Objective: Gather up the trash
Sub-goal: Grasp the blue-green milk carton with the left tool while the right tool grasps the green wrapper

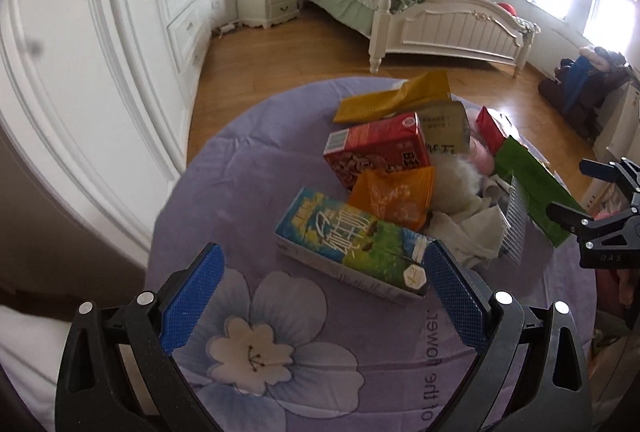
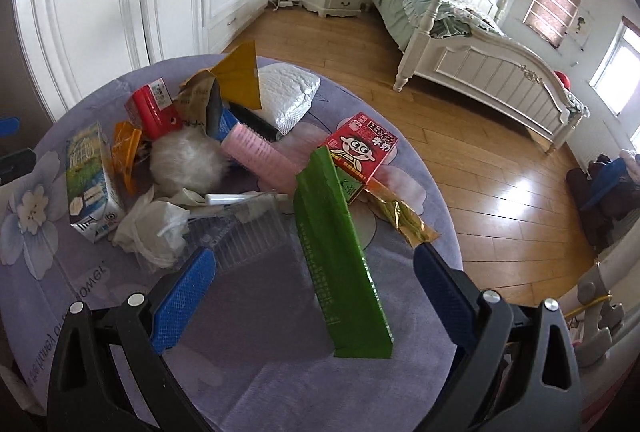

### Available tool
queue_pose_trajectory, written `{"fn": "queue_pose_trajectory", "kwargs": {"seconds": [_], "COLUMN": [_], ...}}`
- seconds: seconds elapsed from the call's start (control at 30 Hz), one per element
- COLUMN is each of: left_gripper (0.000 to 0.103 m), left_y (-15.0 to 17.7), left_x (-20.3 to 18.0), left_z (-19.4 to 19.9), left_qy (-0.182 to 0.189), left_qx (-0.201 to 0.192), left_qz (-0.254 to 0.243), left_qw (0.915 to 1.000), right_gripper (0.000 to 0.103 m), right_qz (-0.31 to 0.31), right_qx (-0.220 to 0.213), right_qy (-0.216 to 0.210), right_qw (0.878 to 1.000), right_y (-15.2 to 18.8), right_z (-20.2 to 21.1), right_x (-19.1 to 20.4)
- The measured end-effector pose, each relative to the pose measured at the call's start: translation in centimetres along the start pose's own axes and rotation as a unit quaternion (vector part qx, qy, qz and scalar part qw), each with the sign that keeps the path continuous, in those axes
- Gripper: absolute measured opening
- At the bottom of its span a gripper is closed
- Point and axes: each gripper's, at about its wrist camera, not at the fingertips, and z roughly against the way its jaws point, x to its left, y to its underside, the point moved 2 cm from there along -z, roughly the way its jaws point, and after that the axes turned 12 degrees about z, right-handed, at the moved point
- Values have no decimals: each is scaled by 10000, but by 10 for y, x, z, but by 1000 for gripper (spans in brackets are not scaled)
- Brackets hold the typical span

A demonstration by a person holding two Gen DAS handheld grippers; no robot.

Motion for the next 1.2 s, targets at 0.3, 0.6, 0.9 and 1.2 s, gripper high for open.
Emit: {"fn": "queue_pose_trajectory", "kwargs": {"seconds": [0.3, 0.6, 0.9, 1.2], "left_gripper": [98, 63, 52, 52], "left_y": [-12, -15, 7, 21], "left_x": [-23, -43, -38, -57], "left_z": [-57, -83, -70, -20], "left_qy": [-802, -610, 46, 403], "left_qx": [798, 951, 1106, 662], "left_qz": [519, 714, 449, -5], "left_qw": [9922, 9910, 9928, 9970], "right_gripper": [98, 62, 4, 4], "right_qz": [513, 415, 205, -40], "right_qx": [545, 855, 600, 130], "right_qy": [-373, -1221, -1602, -1554], "right_qw": [9965, 9880, 9850, 9878], "right_y": [-2, 7, 12, 14], "right_z": [-42, -64, -39, -2], "right_x": [-14, -10, -8, -7]}}
